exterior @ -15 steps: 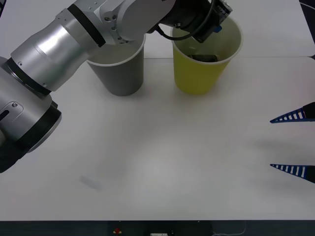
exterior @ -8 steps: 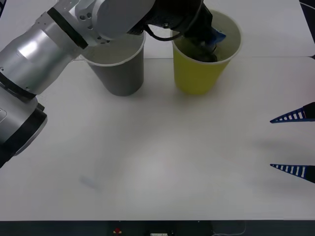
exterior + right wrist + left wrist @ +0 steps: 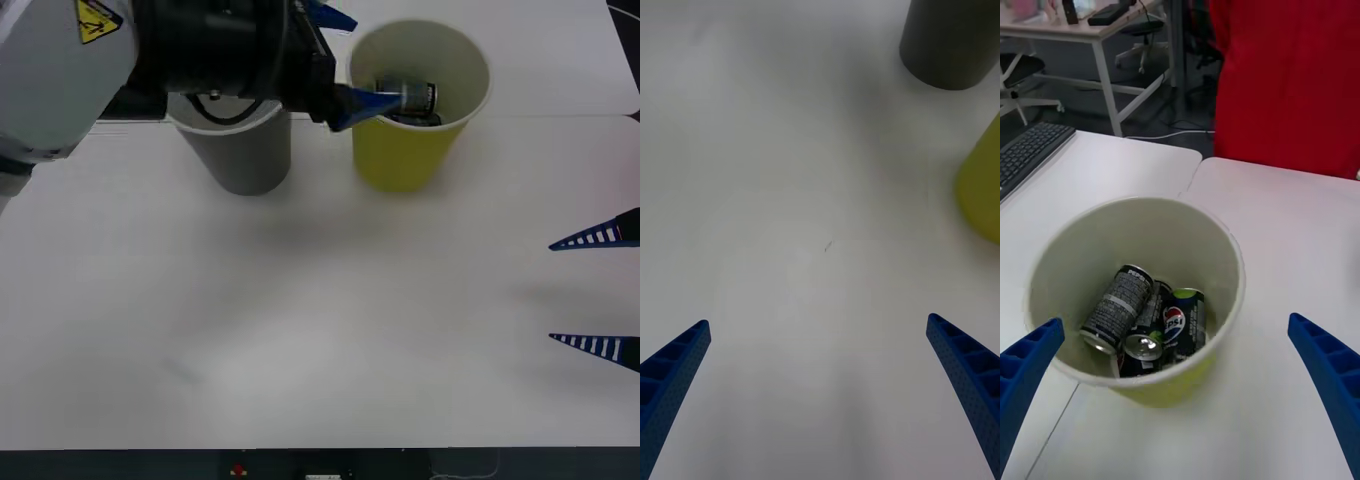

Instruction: Put the can into the green bin and the plastic bottle into the gray bin

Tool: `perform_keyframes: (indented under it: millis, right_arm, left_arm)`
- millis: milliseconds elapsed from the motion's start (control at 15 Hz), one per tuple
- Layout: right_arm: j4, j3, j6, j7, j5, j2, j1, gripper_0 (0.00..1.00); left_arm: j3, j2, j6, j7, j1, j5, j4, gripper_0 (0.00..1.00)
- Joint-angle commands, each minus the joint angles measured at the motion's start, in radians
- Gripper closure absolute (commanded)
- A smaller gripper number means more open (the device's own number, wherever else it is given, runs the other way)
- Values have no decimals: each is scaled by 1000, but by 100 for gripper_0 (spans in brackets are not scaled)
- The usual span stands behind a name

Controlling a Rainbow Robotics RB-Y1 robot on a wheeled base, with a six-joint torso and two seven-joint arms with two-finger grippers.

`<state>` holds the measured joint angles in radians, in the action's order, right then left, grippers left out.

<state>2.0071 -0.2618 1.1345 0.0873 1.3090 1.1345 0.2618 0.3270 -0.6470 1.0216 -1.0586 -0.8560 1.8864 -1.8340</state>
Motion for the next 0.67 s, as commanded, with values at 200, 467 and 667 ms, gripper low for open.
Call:
perform_keyframes:
  millis: [200,467,667]
  right_arm:
    - [0,0,0,0,0,0,0,0]
    - [0,0,0,0,0,0,0,0]
    - [0,0,0,0,0,0,0,0]
  left_arm:
    - [-177,-77,104,239,207,-230,-77,0]
    - [-236,-183,106,526,376,-395,-77,0]
    - [-286,-218,107,707,477,-452,-77,0]
